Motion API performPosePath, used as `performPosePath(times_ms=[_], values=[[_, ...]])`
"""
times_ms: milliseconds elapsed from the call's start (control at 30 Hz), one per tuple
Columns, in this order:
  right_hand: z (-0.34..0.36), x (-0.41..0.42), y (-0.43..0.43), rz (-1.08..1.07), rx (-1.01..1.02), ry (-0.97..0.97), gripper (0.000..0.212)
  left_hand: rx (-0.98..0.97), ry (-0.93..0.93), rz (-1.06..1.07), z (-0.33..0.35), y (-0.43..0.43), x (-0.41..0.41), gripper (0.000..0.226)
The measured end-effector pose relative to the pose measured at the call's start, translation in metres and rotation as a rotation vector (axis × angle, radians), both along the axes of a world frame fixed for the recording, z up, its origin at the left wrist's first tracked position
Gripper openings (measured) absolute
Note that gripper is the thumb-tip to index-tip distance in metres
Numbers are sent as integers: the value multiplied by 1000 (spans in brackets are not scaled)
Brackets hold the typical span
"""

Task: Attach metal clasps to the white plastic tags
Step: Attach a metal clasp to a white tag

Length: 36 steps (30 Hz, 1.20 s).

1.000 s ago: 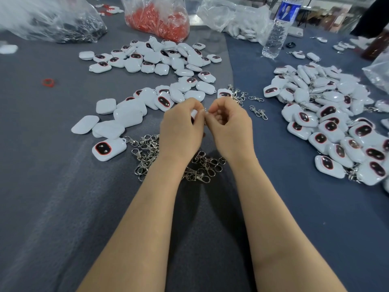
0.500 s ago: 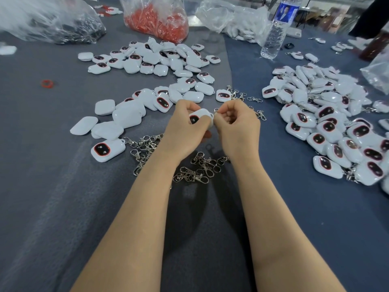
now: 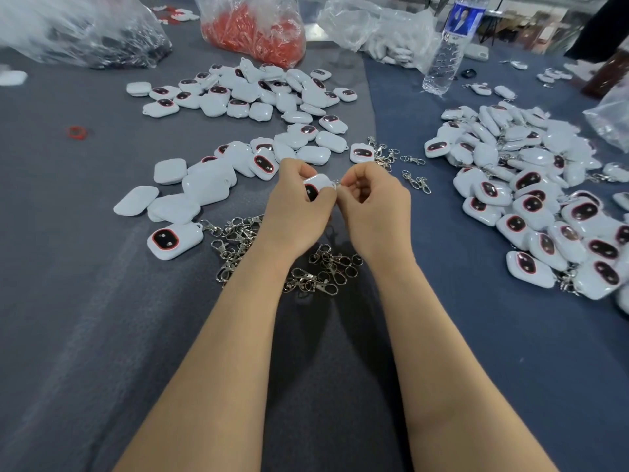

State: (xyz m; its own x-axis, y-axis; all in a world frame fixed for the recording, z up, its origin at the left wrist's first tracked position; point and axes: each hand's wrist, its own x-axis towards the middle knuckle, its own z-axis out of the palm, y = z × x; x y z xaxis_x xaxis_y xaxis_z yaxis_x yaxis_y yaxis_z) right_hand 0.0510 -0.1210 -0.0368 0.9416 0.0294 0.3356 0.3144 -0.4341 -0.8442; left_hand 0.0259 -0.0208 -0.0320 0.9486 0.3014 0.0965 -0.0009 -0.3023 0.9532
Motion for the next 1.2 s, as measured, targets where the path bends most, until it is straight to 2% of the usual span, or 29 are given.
performPosePath(times_ms=[233,367,433,500,633,700,767,867,967,1033,1067,1133,1200], values=[[-1,0,1,22,-83,-32,9,91,-52,-14,-4,4,0,20],[-3,1,0,39,-199,-47,9,254,-115,-62,-4,6,-1,19],[-3,0,0,44,-185,-76,14,222,-116,-66,-4,6,-1,18],[-1,-1,0,45,-98,-87,19,53,-84,-40,-2,6,-1,16],[4,0,-1,91,78,27,19,-566,2,-26,6,6,1,13],[6,1,0,124,153,62,14,-783,42,-62,10,7,2,11],[7,0,1,111,219,44,11,-946,86,-92,12,9,1,13],[8,-1,2,57,208,-4,11,-1156,166,-129,14,13,0,14],[6,-3,3,38,160,-24,9,-1260,199,-123,14,13,0,13],[5,-5,4,17,47,-77,10,-1142,170,-51,13,11,2,10],[4,-5,5,14,-23,-102,11,-985,128,2,12,10,3,10],[2,-3,4,18,-152,-120,12,-500,-5,96,10,9,1,16],[0,-1,3,23,-255,-100,14,50,-175,104,8,9,-3,20]])
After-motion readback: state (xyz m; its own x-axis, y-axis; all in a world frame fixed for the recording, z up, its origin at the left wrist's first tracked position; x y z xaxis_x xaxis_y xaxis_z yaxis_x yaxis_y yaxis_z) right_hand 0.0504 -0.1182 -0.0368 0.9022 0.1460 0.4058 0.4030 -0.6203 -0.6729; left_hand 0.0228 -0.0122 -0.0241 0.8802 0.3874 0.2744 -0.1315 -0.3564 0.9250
